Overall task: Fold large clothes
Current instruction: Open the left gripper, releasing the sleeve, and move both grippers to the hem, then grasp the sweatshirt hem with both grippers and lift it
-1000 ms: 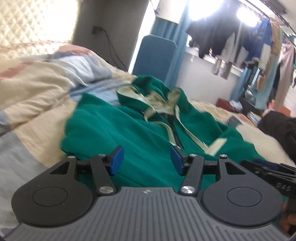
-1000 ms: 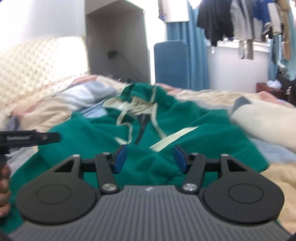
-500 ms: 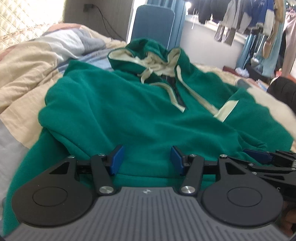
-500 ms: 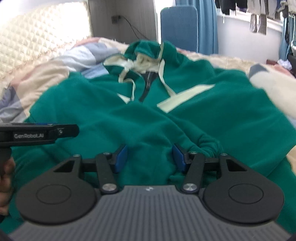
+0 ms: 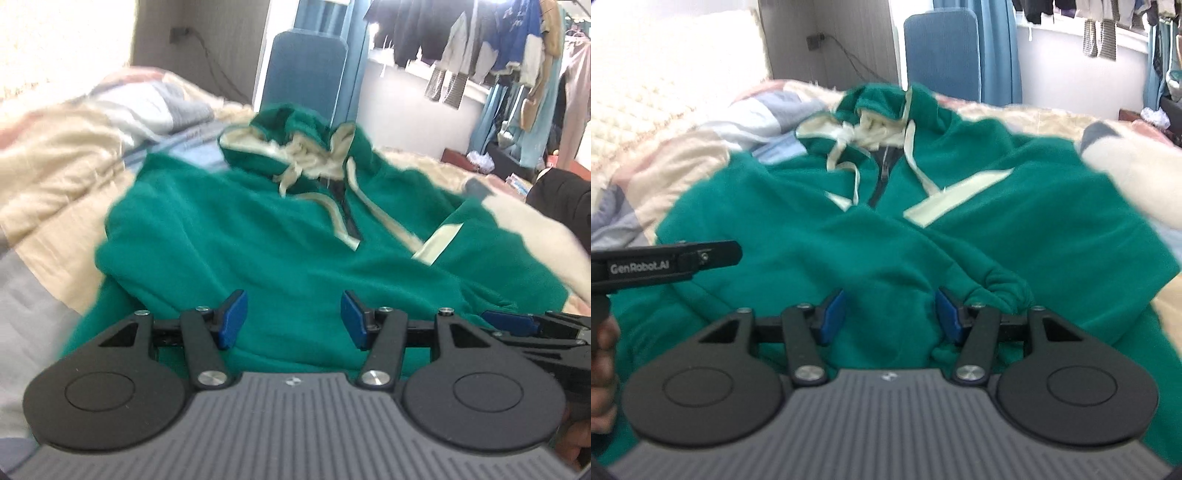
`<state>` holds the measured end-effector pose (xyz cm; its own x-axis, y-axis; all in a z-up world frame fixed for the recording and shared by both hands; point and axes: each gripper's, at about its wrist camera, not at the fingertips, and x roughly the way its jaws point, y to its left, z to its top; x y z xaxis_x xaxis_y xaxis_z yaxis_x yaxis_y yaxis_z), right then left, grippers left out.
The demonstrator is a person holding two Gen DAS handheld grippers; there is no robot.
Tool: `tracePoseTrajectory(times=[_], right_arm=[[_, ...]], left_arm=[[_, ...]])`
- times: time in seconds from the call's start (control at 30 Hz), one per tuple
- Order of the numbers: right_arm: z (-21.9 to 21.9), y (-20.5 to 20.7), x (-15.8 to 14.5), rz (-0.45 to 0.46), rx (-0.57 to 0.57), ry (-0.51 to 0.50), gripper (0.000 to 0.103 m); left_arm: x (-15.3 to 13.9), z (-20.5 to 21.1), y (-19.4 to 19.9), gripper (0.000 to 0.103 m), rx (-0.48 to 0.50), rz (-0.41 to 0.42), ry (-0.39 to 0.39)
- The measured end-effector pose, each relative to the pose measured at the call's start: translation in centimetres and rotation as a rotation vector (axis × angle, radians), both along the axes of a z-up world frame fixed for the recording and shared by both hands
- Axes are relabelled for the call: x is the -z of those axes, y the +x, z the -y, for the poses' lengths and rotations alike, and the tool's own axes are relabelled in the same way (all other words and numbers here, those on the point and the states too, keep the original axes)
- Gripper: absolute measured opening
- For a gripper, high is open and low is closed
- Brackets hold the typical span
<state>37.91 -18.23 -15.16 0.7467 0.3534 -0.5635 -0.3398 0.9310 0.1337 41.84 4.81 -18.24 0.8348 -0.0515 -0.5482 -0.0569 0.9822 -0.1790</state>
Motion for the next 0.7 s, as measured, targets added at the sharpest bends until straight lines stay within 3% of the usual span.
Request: tracePoseTrajectory(times=[0.17,0.33,0.47,0.63,0.7], right_arm=[[1.0,-0.5,-3.1,0.053,0.029,0.058,0.056],[2.4,0.8,-6.3,0.062,0.062,0.152,0.057],[3.5,3.9,-7.8,0.024,0.094,0.209,0.057],[3.9,9.2,-8.3,0.016,0.116,0.190,0.057],[4.1,12.1,-8.1,0.002,0.134,0.201,0.057]], left_arm=[[-3.4,-0.3,-1.5,0.062,-0.016,0.062,-0.057],[-6.2,-0.3,-1.0,0.063,-0.035,0.106,-0.064],[-6.8,-0.9,1.8,0.064,-0.060,0.064,-0.158],[-6.6,-1.6,7.7,0.064,-0.108,0.015,-0.204],[-6.8,-2.4,10.6,0.065,-0.171,0.025,-0.230]])
